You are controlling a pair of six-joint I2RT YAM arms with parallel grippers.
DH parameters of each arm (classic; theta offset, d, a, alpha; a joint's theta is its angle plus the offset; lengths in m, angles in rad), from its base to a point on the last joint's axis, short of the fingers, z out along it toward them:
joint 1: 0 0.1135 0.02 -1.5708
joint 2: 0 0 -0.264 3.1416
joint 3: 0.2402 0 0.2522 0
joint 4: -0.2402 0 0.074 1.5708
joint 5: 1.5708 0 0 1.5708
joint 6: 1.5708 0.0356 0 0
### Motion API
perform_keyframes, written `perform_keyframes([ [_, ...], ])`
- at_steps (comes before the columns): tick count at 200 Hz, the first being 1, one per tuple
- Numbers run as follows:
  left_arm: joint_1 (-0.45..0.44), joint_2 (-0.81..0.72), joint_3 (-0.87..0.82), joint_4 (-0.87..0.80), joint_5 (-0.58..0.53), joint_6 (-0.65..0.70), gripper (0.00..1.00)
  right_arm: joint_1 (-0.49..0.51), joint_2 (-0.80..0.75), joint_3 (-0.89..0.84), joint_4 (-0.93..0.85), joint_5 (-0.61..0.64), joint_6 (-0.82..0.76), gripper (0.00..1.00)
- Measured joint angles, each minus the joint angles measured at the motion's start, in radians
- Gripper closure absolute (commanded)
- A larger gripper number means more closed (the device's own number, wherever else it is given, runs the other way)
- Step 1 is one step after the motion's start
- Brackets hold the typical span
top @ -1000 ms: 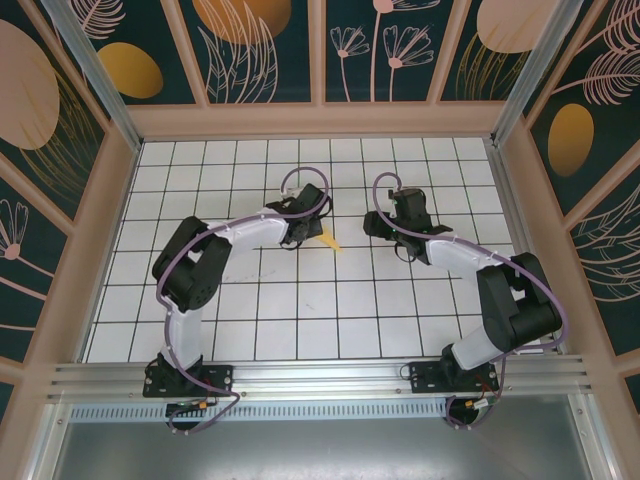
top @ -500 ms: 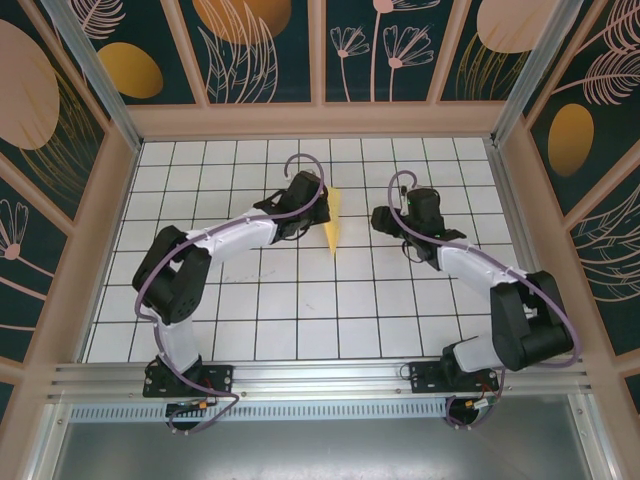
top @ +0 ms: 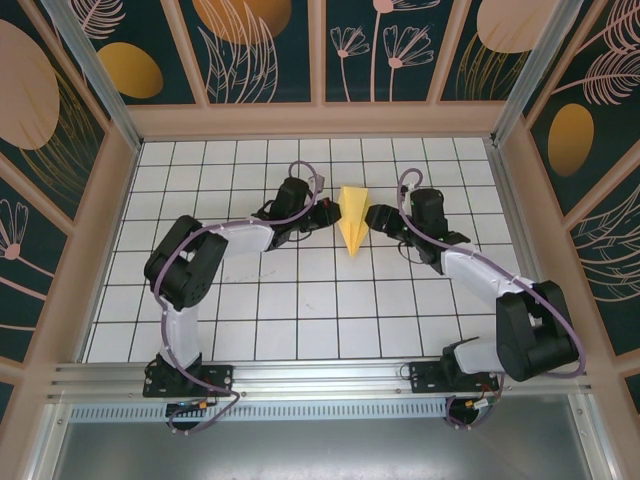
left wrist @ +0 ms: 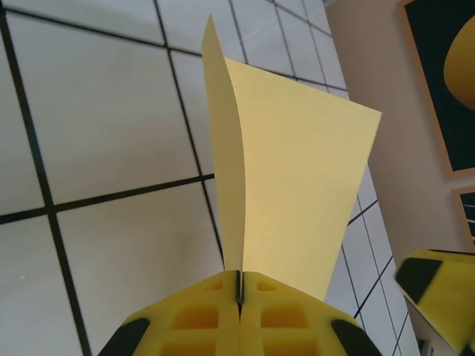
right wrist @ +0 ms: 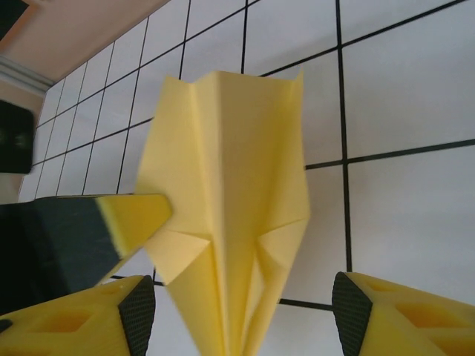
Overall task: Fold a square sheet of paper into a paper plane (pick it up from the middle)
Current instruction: Turn over the paper plane at the top-center of the table, then move the paper plane to the top-center of the table.
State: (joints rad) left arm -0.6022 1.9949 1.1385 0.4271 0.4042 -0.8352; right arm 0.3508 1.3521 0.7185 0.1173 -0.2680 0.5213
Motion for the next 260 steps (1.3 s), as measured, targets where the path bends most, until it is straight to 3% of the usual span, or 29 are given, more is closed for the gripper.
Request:
perform_keyframes([
  [78,0.035,0.062,-0.049,0.052,0.056,-0.062,1.0,0.104,0.163,0.011,0.014,0.013,0.071,0.42],
  [116,0.047,0.076,-0.07,0.051,0.056,-0.076,1.0,0.137,0.24,0.049,0.024,-0.001,0.09,0.54],
  [260,0.053,0.082,-0.073,0.025,0.033,-0.081,1.0,0.165,0.34,0.138,0.004,0.002,0.089,0.44],
])
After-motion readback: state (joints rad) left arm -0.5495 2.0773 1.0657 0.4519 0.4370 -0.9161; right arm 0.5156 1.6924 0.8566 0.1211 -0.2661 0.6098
